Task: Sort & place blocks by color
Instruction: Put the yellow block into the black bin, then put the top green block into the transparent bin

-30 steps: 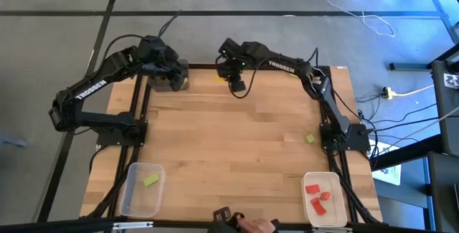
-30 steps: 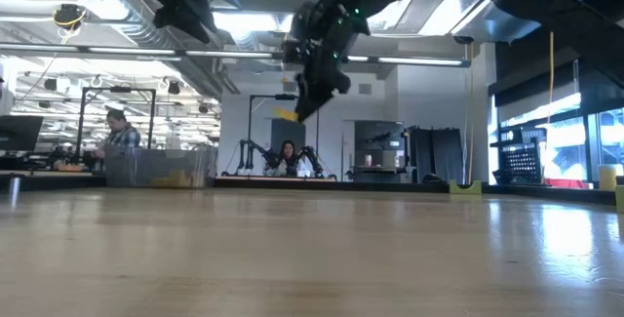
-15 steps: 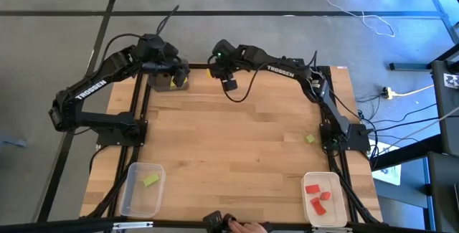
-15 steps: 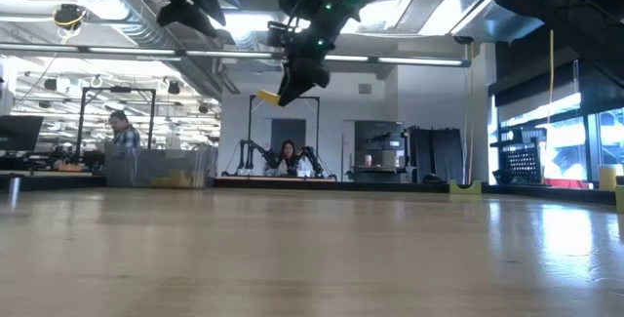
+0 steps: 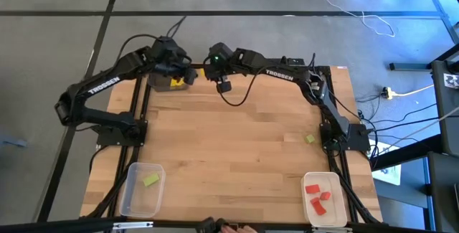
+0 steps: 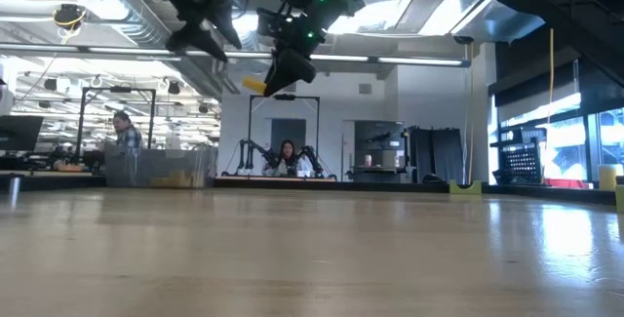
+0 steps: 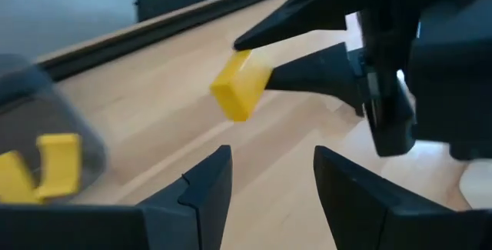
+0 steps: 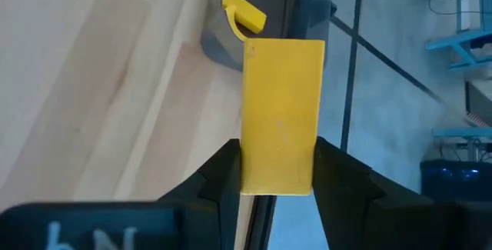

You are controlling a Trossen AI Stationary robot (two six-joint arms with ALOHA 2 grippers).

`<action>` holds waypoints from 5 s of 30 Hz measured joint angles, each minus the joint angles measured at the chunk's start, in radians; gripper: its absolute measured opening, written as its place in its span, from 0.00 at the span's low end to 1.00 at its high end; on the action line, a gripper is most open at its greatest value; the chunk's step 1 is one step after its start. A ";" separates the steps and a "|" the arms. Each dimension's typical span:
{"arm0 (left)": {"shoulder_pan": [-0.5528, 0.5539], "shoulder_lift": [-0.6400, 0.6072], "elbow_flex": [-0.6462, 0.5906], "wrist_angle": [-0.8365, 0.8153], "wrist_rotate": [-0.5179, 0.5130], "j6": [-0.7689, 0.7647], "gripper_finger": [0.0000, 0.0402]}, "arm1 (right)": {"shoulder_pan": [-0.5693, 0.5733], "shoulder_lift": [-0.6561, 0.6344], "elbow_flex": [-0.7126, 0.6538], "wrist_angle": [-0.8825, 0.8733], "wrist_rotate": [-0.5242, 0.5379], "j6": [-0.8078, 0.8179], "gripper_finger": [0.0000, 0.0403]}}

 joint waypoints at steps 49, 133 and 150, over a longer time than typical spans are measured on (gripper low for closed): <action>0.058 0.039 -0.115 0.236 0.035 0.038 0.43 | 0.050 -0.001 0.000 0.101 0.000 -0.025 0.31; 0.349 0.041 -0.421 0.030 -0.315 0.069 0.13 | 0.050 -0.089 0.126 -0.100 0.211 0.055 0.38; 0.348 0.041 -0.429 0.071 -0.319 0.069 0.23 | 0.040 -0.093 0.125 -0.149 0.217 0.054 0.38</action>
